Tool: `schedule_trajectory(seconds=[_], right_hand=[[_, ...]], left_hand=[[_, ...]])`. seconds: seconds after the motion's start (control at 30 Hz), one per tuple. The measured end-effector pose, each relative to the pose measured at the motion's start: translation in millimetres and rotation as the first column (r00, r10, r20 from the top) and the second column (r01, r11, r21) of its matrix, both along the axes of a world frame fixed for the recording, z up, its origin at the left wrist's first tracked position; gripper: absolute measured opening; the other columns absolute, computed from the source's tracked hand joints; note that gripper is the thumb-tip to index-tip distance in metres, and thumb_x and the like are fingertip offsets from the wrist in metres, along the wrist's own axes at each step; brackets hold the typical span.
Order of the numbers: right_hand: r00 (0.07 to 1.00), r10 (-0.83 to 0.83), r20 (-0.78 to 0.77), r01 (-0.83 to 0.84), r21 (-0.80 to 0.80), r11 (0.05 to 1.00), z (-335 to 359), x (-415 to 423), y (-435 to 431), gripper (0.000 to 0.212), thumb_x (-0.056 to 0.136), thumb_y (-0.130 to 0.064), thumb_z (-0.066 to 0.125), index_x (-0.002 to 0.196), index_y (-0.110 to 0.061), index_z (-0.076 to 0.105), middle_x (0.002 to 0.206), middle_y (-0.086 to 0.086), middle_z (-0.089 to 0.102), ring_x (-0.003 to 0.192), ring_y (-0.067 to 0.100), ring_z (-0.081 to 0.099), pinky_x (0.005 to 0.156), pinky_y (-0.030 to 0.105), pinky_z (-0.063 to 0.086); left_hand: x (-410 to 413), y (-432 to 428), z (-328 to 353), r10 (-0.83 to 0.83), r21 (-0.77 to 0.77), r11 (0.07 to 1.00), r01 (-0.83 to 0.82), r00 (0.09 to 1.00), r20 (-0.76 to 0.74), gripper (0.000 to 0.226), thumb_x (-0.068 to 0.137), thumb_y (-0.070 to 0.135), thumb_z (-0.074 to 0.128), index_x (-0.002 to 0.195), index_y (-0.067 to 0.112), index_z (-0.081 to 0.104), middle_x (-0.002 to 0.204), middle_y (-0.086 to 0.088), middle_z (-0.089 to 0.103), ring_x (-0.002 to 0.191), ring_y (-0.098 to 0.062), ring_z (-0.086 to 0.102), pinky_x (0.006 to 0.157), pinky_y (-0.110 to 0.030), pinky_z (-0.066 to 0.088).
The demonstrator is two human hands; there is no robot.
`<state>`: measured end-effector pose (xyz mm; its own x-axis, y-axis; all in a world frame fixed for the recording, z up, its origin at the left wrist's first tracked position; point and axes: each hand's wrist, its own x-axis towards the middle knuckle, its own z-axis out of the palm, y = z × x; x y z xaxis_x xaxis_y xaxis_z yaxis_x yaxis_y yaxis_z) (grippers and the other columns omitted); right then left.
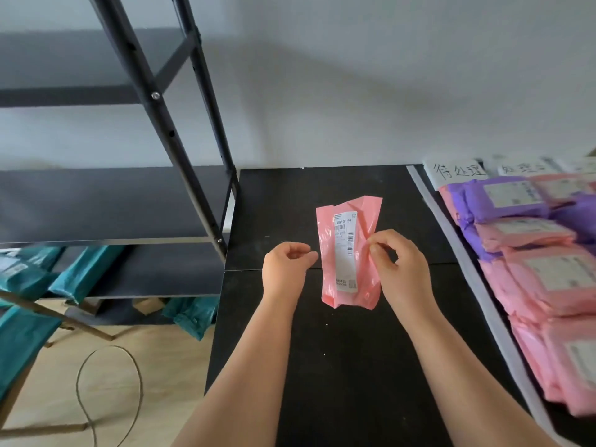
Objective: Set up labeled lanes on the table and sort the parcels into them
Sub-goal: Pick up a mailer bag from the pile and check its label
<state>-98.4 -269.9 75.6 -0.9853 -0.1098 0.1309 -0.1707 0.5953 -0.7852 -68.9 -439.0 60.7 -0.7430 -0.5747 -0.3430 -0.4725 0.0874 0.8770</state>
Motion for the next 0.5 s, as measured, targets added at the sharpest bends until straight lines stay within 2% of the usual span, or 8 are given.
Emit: schedule_trajectory(seconds=[0.1, 0.2, 0.27, 0.37, 0.5], right_hand=[[1.000, -0.016, -0.019, 0.015, -0.038, 0.999, 12, 21, 5, 0.011, 0.096, -0.019, 0.061, 0.098, -0.029, 0.060, 0.108, -0.014, 0.061, 0.092, 0.003, 0.058, 0.073, 0.008, 0.041], [0.999, -0.029, -0.043, 0.026, -0.073, 0.997, 23, 37, 12, 0.010, 0.096, -0.019, 0.061, 0.098, -0.029, 0.061, 0.107, -0.013, 0.063, 0.095, 0.005, 0.060, 0.074, 0.011, 0.044], [0.998, -0.047, -0.048, 0.043, -0.085, 0.995, 26, 45, 19, 0.008, 0.096, -0.019, 0.061, 0.099, -0.027, 0.062, 0.108, -0.010, 0.065, 0.098, 0.007, 0.062, 0.078, 0.016, 0.050], [0.993, -0.100, -0.061, 0.096, -0.068, 0.993, 25, 57, 32, 0.008, 0.096, -0.019, 0.061, 0.100, -0.026, 0.063, 0.110, -0.008, 0.067, 0.098, 0.007, 0.062, 0.081, 0.020, 0.052], [0.987, -0.159, -0.030, 0.158, -0.057, 0.986, 23, 75, 46, 0.008, 0.096, -0.019, 0.062, 0.101, -0.026, 0.063, 0.114, -0.011, 0.065, 0.092, 0.001, 0.060, 0.078, 0.015, 0.050]], left_hand=[[15, 4, 7, -0.014, -0.039, 0.999, 0.013, 0.999, -0.037, 0.026, 0.092, 0.025, 0.069, 0.117, 0.019, 0.065, 0.108, 0.006, 0.066, 0.089, -0.007, 0.060, 0.072, -0.018, 0.046], [26, 13, 9, -0.081, 0.052, 0.995, 0.081, 0.997, -0.006, 0.034, 0.097, 0.033, 0.060, 0.128, 0.019, 0.060, 0.123, 0.007, 0.063, 0.106, -0.013, 0.059, 0.087, -0.029, 0.047], [30, 21, 9, -0.129, 0.135, 0.982, 0.131, 0.991, -0.029, 0.029, 0.097, 0.034, 0.061, 0.122, 0.020, 0.065, 0.118, 0.007, 0.066, 0.100, -0.009, 0.061, 0.079, -0.022, 0.047], [37, 32, 10, -0.136, 0.109, 0.984, 0.144, 0.988, -0.078, 0.016, 0.091, 0.026, 0.070, 0.105, 0.021, 0.071, 0.099, 0.009, 0.069, 0.083, -0.003, 0.062, 0.060, -0.012, 0.041], [44, 42, 12, -0.151, 0.051, 0.987, 0.155, 0.985, -0.082, 0.024, 0.088, 0.026, 0.073, 0.110, 0.020, 0.066, 0.100, 0.008, 0.067, 0.086, -0.006, 0.060, 0.065, -0.016, 0.043]])
